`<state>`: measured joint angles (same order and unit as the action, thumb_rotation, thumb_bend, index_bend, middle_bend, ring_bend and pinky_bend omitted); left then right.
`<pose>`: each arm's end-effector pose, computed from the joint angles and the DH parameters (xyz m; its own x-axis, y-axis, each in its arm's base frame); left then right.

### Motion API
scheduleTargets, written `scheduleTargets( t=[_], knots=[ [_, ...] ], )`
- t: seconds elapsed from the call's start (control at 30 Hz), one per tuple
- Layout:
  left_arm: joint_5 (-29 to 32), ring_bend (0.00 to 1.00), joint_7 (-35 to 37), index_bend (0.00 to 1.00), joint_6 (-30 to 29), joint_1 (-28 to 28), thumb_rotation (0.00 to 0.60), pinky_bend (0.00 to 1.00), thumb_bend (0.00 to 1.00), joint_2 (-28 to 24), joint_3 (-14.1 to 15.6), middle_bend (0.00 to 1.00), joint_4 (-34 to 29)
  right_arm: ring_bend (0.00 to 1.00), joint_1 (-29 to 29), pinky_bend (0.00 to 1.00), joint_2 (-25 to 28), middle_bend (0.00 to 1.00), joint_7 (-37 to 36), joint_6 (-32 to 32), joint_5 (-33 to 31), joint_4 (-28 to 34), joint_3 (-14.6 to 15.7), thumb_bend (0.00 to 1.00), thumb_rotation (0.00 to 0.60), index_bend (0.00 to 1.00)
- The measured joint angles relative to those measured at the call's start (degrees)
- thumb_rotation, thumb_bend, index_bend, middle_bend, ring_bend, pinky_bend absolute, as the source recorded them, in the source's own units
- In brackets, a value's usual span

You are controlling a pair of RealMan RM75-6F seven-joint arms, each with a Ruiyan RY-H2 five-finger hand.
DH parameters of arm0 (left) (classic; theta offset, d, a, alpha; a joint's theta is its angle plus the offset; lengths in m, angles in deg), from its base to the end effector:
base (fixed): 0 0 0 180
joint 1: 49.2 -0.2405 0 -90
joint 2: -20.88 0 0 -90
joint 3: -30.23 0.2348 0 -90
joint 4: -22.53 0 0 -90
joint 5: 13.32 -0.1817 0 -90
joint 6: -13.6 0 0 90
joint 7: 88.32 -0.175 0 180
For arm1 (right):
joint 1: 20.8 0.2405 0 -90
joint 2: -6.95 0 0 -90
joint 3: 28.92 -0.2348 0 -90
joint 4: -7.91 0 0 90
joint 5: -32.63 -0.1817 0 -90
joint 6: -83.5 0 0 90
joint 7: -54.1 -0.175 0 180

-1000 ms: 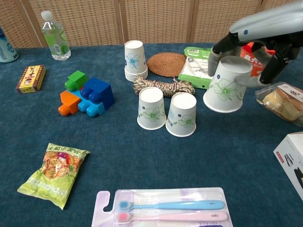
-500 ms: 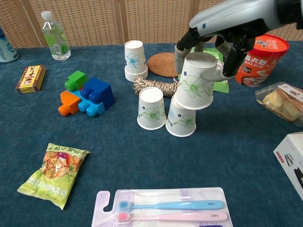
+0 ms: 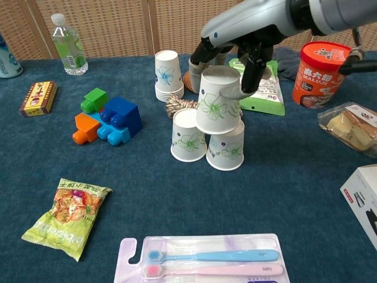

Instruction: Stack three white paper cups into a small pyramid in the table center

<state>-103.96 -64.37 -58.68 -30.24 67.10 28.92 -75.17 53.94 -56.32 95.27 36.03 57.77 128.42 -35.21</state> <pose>-0.2314 0.2613 0.2148 0.2669 0.1876 0.9453 0.9496 -0.2186 -0.2247 0.0064 -0.3157 0.0461 0.6911 -0.3732 0.6190 -0.6822 -0.6197 0.3880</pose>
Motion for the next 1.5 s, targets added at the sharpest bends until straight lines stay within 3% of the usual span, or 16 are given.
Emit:
scheduleTargets(
  t=[0.6, 1.5],
  knots=[
    [0.1, 0.0, 1.2, 0.0, -0.3, -0.6, 0.6, 0.1, 0.45, 0.4, 0.2, 0.0, 1.4, 0.31, 7.0, 0.68, -3.3, 0.26, -1.1, 1.5, -4.8, -4.8, 1.8, 0.55, 0.6, 0.3],
    [0.3, 0.0, 2.2, 0.0, 0.0, -0.9, 0.6, 0.1, 0.45, 0.9, 0.3, 0.0, 2.6, 0.26, 10.1, 0.68, -4.5, 0.25, -4.0, 2.0, -5.7, -7.3, 4.5, 0.53, 0.6, 0.26]
  ],
)
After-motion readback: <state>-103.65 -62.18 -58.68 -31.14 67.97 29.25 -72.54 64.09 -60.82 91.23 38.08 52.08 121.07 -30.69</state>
